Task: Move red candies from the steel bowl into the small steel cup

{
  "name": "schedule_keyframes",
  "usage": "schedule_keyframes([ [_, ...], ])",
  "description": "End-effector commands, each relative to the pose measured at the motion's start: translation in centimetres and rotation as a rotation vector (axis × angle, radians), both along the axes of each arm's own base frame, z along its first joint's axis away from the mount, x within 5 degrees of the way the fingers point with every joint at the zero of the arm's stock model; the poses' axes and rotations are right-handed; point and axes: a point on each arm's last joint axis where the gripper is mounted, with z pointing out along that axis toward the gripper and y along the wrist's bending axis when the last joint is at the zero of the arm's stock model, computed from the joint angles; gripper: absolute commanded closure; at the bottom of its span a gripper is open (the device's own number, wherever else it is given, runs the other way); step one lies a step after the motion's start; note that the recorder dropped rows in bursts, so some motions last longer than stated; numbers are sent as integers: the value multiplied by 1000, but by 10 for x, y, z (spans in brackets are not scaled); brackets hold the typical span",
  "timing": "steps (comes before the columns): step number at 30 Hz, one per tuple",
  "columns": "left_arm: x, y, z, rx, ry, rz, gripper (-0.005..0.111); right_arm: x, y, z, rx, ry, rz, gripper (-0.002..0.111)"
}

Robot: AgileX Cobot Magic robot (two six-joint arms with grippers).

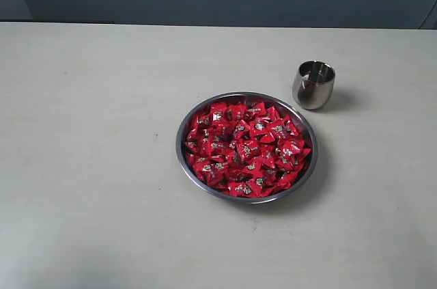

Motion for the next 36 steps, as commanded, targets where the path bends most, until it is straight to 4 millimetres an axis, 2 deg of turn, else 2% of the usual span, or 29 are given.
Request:
schedule_keyframes([
  [1,0,0,-1,4,-2,-9,106,0,0,-1,-3,-3,-2,106],
  [22,0,0,-1,4,-2,-9,106,0,0,1,-2,-26,-3,106],
  [30,0,0,-1,4,-2,-9,106,3,0,27,153,-316,-25,106],
  [33,0,0,-1,4,-2,-9,106,2,-2,37,158,-421,-38,106],
  [36,0,0,-1,4,-2,-9,106,2,-3,39,158,-443,-40,106],
])
